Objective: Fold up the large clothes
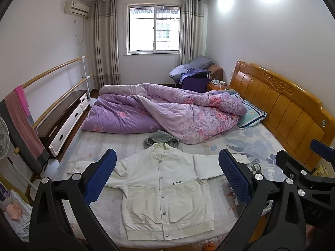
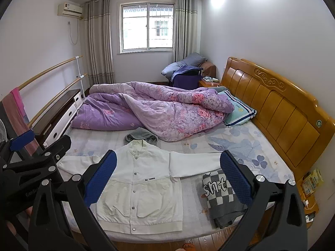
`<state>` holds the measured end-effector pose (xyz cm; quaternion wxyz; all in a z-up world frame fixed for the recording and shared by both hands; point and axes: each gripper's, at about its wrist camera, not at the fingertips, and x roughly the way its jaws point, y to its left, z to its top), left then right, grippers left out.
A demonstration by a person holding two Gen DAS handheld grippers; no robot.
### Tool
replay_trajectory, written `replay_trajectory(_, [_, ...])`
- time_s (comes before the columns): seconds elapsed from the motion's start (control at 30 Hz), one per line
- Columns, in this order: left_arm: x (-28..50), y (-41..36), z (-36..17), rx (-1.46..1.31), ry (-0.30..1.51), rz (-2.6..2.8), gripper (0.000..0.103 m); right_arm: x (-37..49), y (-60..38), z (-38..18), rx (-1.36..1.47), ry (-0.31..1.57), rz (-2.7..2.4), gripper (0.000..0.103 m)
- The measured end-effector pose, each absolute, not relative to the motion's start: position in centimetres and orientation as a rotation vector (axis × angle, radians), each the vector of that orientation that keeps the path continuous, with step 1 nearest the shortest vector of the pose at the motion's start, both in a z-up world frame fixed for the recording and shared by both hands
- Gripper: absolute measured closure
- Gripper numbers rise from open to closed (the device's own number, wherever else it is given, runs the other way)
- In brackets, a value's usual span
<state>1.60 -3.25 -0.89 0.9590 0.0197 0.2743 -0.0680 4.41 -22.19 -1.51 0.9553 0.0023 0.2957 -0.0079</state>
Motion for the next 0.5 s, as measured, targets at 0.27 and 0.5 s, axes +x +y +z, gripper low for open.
replay_trajectory(0.27, [1.6, -3.4, -0.9, 0.041, 0.555, -0.136, 0.005, 4.42, -22.18, -1.31, 0.003, 0.602, -0.023, 0.008])
replay_trajectory(0.5, [1.56, -3.48, -1.07, 0.042, 0.554, -0.139, 0.005, 4.23, -22.38, -1.22, 0.002, 0.599, -0.031, 0.008])
